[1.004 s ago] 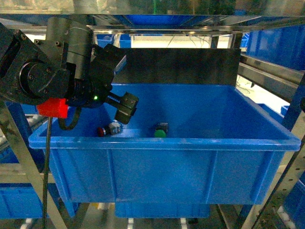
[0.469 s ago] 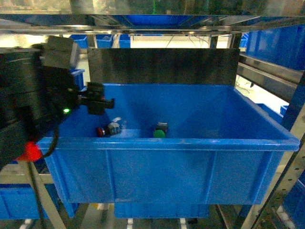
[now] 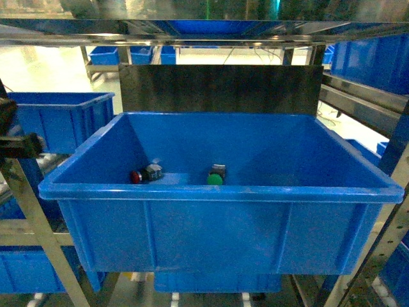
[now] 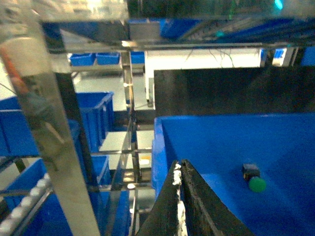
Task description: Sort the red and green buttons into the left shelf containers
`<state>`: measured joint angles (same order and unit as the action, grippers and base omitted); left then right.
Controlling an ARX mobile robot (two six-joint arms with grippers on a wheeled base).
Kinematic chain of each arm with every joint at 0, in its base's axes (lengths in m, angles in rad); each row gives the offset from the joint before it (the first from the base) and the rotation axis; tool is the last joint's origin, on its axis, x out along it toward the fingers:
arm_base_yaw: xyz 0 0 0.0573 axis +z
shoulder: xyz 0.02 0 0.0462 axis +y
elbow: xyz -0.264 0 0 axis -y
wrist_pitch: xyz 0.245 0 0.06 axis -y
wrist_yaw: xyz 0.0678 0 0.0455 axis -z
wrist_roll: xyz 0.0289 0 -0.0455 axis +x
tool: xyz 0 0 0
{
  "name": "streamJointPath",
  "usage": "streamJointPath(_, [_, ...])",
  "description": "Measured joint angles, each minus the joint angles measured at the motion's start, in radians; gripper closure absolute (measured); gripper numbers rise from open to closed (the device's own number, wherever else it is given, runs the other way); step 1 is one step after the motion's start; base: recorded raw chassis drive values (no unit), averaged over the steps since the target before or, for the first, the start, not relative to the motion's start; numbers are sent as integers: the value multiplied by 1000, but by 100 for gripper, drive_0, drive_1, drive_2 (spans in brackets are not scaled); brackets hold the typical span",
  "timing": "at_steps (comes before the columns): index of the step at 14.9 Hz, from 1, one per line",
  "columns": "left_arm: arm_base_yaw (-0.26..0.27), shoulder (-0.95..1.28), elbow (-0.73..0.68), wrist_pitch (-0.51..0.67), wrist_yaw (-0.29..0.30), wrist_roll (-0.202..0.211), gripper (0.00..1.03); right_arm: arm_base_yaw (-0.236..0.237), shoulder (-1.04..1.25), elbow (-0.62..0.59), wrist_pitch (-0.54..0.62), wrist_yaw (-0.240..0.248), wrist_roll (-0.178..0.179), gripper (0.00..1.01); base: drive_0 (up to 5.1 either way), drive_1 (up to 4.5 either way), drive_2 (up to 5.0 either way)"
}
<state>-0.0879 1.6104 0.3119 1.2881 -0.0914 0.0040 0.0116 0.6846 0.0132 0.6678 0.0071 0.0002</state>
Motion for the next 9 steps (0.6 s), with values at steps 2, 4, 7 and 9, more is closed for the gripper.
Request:
streamJointPath(2, [16,-119,-87,-37,17,0,101,-17,-92,-1,-86,-6,0,99,0,0,0])
streamJointPath(4, [51,-261,-140,-170,61,0,101,-12,-185,-1,-175,-8,0,99,0,0,0])
streamJointPath(7, [89,-476,-204,-270,89,-1,101,-12,-292,-1,-277,-8,0,99,0,0,0])
streamJointPath(9, [86,-583,-245,-350,92,-1,101,-12,-355,-1,-337,-7,0,99,0,0,0])
